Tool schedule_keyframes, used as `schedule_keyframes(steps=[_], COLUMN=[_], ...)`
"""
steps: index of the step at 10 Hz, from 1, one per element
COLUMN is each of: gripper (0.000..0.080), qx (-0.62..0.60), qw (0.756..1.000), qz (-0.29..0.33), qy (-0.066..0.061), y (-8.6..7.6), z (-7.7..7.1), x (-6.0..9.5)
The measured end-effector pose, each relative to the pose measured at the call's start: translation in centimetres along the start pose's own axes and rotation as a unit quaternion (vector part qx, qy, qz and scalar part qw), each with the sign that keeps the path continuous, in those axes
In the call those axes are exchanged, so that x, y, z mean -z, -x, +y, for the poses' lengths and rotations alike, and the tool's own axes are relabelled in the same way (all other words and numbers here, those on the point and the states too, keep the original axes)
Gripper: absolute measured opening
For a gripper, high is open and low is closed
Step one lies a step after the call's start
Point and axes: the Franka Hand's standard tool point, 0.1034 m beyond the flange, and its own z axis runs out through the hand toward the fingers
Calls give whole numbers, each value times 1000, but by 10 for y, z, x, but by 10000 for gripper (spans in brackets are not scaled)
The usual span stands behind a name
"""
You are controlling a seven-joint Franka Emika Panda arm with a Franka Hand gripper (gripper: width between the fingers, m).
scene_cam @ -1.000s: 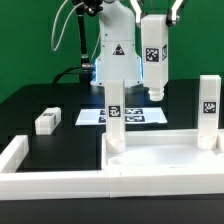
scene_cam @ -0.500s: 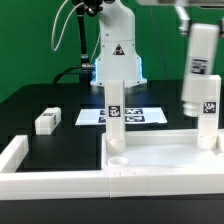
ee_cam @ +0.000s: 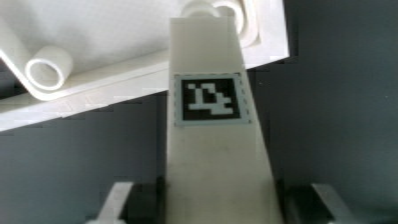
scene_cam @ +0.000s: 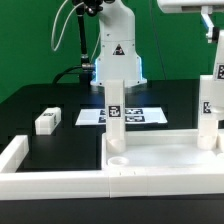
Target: Assemble desk
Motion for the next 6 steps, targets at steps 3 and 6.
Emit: schedule_keyframes(steps=[3, 6], gripper=[290, 290], qx=[49, 49], qw=[996, 997], qz=[44, 35], qy=[-59, -58], y=[13, 13], z=[11, 11], x=[-19, -19])
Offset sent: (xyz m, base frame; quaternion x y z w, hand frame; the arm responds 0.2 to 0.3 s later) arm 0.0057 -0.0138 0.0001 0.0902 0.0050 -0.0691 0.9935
